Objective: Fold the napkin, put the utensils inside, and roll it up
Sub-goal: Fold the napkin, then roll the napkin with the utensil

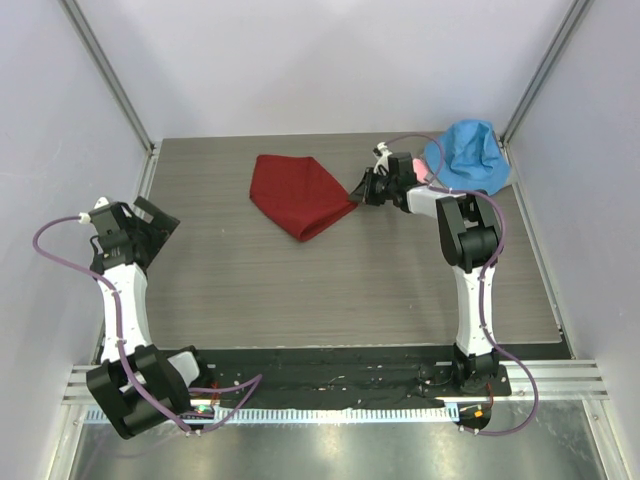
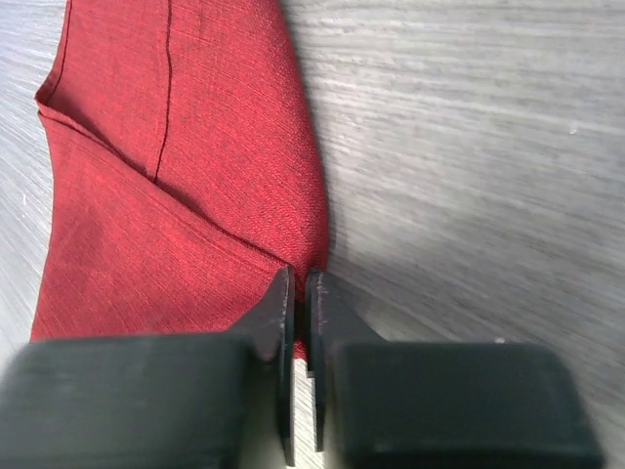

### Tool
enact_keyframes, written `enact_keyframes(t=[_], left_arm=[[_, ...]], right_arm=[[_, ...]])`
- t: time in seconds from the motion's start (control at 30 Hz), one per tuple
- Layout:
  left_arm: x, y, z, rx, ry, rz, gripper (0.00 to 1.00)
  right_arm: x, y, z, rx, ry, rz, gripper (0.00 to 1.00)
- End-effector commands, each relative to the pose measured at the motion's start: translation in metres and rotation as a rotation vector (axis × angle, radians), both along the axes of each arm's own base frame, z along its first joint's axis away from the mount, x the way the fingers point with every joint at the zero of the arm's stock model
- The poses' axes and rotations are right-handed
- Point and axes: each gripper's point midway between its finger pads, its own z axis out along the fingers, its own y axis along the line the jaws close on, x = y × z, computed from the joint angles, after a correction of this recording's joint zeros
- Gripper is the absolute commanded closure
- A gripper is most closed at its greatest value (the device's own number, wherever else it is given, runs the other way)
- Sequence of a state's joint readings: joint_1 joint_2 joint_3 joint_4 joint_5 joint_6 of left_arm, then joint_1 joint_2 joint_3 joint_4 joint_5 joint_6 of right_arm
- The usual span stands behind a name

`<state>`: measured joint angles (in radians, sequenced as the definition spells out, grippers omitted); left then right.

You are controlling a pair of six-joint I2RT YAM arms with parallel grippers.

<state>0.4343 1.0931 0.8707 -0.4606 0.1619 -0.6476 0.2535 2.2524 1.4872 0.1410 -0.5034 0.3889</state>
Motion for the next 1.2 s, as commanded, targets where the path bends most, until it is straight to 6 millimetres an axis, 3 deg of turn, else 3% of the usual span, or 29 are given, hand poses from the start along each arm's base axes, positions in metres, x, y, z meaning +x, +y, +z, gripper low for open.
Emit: enact_keyframes(t=[0.0,0.03,0.1,0.13,0.2,0.23,0.3,0.37,0.4,0.43,0.6,0.67,0.7,0.73,0.83,0.97,1.17], left_arm=[[0.009,-0.012,0.005,-0.017,-0.051,-0.059,0.0],[0.011,-0.017,0.005,-0.019,-0.058,-0.08,0.0],[0.013,-0.033,0.005,-0.029,-0.072,-0.135,0.0],[0.016,-0.049,0.005,-0.033,-0.077,-0.185,0.0],[0.018,-0.067,0.004,-0.048,-0.089,-0.224,0.0],[0.019,-0.09,0.004,-0.057,-0.091,-0.282,0.0],[0.02,-0.114,-0.005,-0.093,-0.097,-0.316,0.0],[0.016,-0.149,-0.022,-0.165,-0.079,-0.375,0.0],[0.021,-0.157,-0.02,-0.184,-0.115,-0.395,0.02],[0.017,-0.182,-0.023,-0.209,-0.113,-0.458,0.03],[0.016,-0.23,-0.045,-0.276,-0.102,-0.566,0.05],[0.02,-0.252,-0.041,-0.298,-0.153,-0.624,0.05],[0.022,-0.259,-0.052,-0.323,-0.128,-0.63,0.06],[0.028,-0.269,-0.046,-0.335,-0.171,-0.663,0.07],[0.029,-0.294,-0.066,-0.366,-0.128,-0.713,0.09],[0.037,-0.325,-0.066,-0.434,-0.167,-0.786,0.13],[0.04,-0.342,-0.078,-0.449,-0.152,-0.813,0.13]], right_arm=[[-0.007,-0.005,0.027,0.013,-0.025,-0.035,0.99],[-0.015,-0.008,0.021,0.009,0.0,-0.05,0.99],[-0.021,-0.015,0.03,0.004,0.004,-0.099,0.99],[-0.033,-0.02,0.02,-0.006,0.036,-0.112,0.99],[-0.041,-0.028,0.029,-0.004,0.043,-0.165,0.99],[-0.056,-0.034,0.016,-0.018,0.081,-0.184,0.99],[-0.066,-0.04,0.025,-0.015,0.073,-0.229,0.99],[-0.088,-0.048,0.014,-0.034,0.103,-0.257,0.99],[-0.103,-0.055,0.011,-0.045,0.117,-0.291,0.99],[-0.108,-0.058,0.012,-0.044,0.111,-0.304,0.99],[-0.156,-0.077,0.0,-0.074,0.144,-0.372,0.99],[-0.167,-0.081,-0.001,-0.072,0.152,-0.392,0.99],[-0.179,-0.085,-0.01,-0.086,0.169,-0.398,0.99],[-0.18,-0.089,-0.006,-0.088,0.153,-0.416,0.99],[-0.19,-0.097,-0.011,-0.113,0.153,-0.436,0.99],[-0.198,-0.101,-0.018,-0.129,0.157,-0.439,0.99],[-0.199,-0.099,-0.019,-0.128,0.158,-0.423,0.99]])
